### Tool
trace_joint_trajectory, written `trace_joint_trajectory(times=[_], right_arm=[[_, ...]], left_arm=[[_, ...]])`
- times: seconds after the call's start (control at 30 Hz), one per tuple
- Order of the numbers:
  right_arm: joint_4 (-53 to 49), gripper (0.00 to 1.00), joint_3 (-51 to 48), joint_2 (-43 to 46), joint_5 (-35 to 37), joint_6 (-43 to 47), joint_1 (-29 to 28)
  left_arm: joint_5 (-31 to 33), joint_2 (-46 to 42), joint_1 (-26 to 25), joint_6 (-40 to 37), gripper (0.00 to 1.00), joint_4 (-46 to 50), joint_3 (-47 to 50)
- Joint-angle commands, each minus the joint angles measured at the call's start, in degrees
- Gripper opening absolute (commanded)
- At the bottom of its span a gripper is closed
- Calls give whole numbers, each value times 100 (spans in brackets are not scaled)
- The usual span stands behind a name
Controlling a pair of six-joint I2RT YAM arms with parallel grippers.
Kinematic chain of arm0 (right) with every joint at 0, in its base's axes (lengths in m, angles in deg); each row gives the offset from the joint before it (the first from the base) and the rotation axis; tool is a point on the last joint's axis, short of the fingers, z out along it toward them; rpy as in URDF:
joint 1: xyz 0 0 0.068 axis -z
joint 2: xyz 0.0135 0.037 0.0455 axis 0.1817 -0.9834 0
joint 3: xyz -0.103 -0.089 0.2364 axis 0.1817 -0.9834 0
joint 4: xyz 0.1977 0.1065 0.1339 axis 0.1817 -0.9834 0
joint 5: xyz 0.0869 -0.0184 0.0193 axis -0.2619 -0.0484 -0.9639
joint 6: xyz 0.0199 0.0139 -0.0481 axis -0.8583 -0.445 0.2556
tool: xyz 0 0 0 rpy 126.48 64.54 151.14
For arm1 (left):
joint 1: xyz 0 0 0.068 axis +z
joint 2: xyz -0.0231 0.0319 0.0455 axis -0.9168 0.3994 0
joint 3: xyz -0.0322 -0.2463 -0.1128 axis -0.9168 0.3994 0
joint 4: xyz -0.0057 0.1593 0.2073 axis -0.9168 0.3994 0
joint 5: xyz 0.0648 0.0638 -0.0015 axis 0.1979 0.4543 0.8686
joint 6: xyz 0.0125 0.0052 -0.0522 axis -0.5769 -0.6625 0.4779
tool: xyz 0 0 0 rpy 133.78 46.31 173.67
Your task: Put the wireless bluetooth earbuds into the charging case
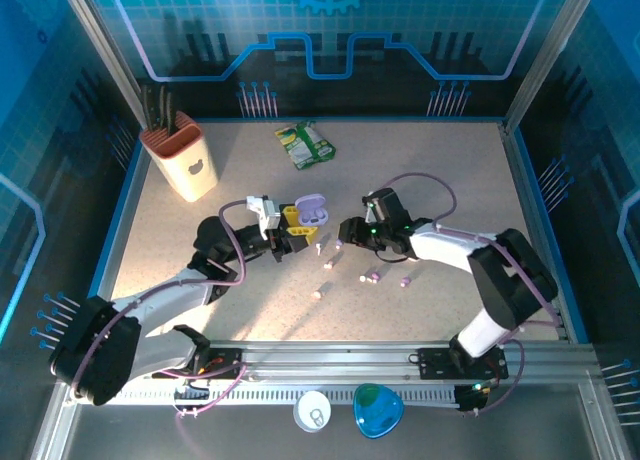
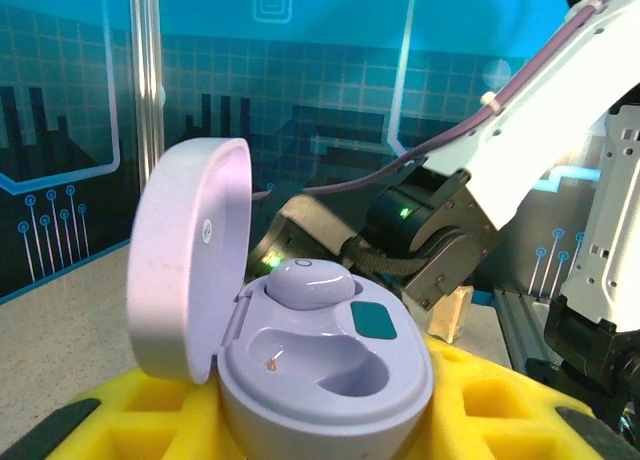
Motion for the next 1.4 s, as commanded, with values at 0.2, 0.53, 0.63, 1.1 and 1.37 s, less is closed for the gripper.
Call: trace_joint_trajectory(times=[0.2, 0.53, 0.63, 1.1, 1.37], right_arm=[[334, 48, 504, -823, -337, -176, -90], [271, 44, 423, -886, -433, -218, -121], [296, 44, 375, -866, -429, -222, -138], [306, 41, 307, -1029, -576, -249, -202], [367, 30, 308, -1151, -628, -324, -203]], left_arm=[[179, -148, -6, -1, 23, -117, 122], [190, -115, -6, -24, 23, -88, 148], [181, -123, -11, -14, 23, -85, 144], [128, -113, -11, -9, 23, -72, 125], [119, -100, -15, -19, 24, -70, 143]])
